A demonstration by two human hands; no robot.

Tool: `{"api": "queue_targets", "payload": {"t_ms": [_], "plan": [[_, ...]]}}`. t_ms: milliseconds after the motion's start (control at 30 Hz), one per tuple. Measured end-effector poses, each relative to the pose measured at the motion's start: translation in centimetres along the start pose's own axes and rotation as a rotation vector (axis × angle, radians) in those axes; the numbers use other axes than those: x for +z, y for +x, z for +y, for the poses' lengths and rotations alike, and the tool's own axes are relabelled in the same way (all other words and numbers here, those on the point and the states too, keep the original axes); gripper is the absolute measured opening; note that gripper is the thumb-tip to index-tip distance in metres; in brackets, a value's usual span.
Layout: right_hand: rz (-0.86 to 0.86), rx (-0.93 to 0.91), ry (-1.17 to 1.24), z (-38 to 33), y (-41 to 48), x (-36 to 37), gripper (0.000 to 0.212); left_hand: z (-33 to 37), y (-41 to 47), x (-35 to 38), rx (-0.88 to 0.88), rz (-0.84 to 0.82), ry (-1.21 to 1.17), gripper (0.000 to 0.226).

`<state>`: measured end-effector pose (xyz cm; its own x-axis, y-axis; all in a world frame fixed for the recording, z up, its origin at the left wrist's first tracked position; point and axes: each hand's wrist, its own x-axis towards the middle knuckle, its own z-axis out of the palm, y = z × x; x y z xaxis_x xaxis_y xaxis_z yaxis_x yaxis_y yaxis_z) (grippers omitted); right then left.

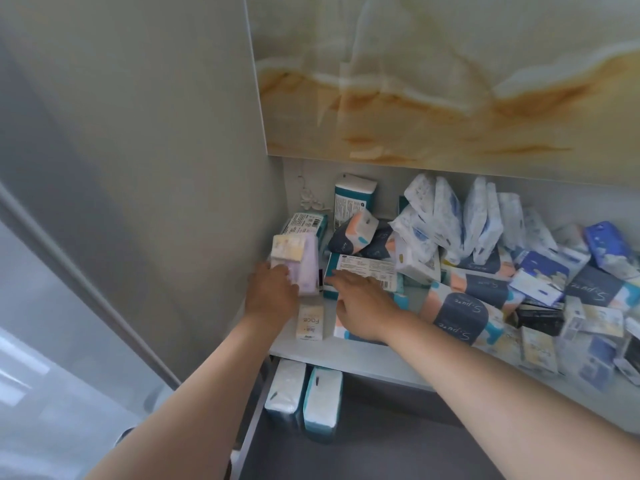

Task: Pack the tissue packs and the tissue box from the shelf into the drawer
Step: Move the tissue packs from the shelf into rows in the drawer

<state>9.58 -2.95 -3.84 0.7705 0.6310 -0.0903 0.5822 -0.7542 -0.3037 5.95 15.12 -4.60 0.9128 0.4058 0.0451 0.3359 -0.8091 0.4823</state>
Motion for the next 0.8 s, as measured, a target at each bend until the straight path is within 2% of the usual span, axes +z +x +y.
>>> {"api": "queue_targets", "payload": {"t_ms": [100, 233, 267, 333, 400, 500, 567, 700, 800], "plan": [[-0.028, -0.001, 0.023, 0.8, 0.3, 0.0, 0.054, 0.8, -0.1, 0.3, -0.004, 0.01, 0.151, 0.04], [0.17, 0.056, 0.127, 1.1, 1.2, -0.9, 0.053, 3.7, 0.4, 0.5, 0.218, 0.244, 0.17, 0.03], [0.181, 0.102, 0.093, 1.2, 1.9, -1.1, 0.054, 4.1, 0.7, 0.7, 0.294, 0.232, 0.149, 0.029], [0.119, 0.222, 0.05, 1.3, 3.3, -1.3, 0.063, 4.0, 0.9, 1.8, 0.381, 0.1, 0.132, 0.036], [0.007, 0.317, 0.107, 1.1, 4.9, -1.6, 0.077, 2.8, 0.9, 2.8, 0.389, -0.014, 0.223, 0.043], [-0.089, 0.381, 0.069, 1.0, 6.6, -1.8, 0.087, 1.5, 1.2, 3.0, 0.354, -0.025, 0.347, 0.039], [-0.086, 0.402, -0.034, 0.9, 7.0, -1.6, 0.083, 1.8, 1.5, 2.4, 0.301, 0.005, 0.276, 0.037], [0.068, 0.345, -0.085, 1.1, 6.8, -1.0, 0.072, 2.7, 2.6, 1.9, 0.205, -0.023, 0.079, 0.041], [0.188, 0.242, -0.021, 1.3, 5.9, -1.3, 0.073, 3.7, 2.7, 0.9, 0.124, -0.136, -0.249, 0.055]]}}
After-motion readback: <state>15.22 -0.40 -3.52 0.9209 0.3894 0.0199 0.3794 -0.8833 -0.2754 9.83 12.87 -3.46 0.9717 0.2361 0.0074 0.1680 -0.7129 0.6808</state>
